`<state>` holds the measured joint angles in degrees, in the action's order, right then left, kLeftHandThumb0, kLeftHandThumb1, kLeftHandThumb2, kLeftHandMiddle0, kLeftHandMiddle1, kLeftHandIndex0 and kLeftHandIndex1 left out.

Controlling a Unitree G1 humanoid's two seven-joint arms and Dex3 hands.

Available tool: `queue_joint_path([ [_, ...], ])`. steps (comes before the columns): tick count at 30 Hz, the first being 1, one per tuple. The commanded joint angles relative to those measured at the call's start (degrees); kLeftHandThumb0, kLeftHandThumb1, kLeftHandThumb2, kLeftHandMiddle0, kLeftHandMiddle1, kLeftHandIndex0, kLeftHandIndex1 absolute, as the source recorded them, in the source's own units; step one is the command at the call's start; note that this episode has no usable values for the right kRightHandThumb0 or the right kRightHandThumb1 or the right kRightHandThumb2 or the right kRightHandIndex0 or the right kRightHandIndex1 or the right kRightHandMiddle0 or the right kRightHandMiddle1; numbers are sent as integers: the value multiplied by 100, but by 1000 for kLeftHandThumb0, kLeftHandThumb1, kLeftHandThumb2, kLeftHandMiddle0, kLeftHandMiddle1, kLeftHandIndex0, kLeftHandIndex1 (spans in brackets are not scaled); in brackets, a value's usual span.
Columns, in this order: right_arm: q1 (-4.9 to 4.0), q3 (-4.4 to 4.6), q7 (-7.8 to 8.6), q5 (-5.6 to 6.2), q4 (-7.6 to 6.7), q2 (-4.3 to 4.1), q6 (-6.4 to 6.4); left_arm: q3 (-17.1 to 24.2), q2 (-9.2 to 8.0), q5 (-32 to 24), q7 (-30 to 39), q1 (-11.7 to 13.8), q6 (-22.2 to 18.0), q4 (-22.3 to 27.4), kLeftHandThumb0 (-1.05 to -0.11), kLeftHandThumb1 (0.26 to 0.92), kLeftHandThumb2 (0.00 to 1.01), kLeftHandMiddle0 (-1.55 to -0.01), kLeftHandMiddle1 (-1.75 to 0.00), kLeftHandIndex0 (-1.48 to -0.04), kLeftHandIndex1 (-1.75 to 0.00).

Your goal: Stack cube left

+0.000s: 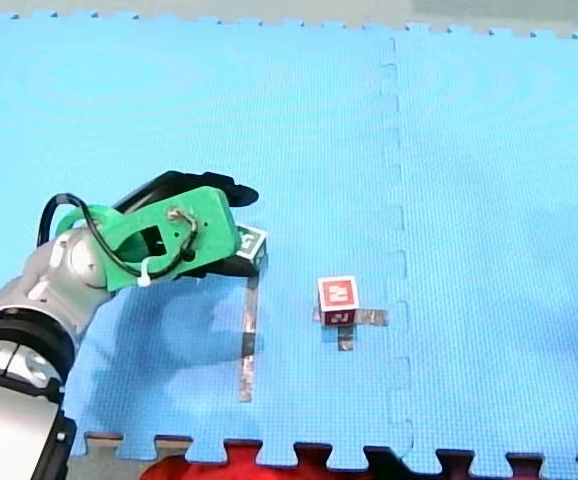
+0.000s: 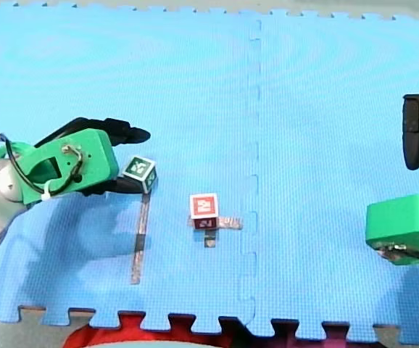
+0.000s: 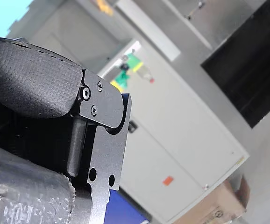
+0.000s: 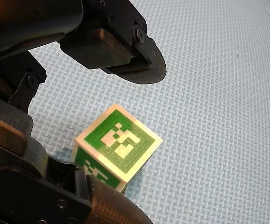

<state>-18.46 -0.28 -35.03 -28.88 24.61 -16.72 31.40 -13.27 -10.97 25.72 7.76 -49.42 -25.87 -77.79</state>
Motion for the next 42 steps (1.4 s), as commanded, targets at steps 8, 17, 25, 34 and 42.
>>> queue_joint_path([
  [8, -65, 35, -150, -71, 246, -13, 123, 20, -7, -37, 68, 92, 172, -30, -947, 744, 0, -855, -1746, -534, -4],
  [17, -160, 62, -277, -89, 433, -40, 269, 5, 7, -29, 118, 200, 463, -53, -911, 736, 3, -852, -1746, -545, -6],
  [25, -128, 52, -266, -88, 358, -69, 281, -77, -33, 56, 8, 312, 544, -55, -891, 737, 2, -887, -1746, -580, -17],
  [34, -64, 26, -168, -61, 183, -78, 191, -167, -42, 130, -45, 365, 652, -72, -876, 738, 2, -920, -1746, -606, -16],
  [42, -43, 34, -151, -63, 155, -54, 148, 82, 62, -131, -306, 428, 626, -59, -466, 737, 6, -960, -1746, -1304, -132],
])
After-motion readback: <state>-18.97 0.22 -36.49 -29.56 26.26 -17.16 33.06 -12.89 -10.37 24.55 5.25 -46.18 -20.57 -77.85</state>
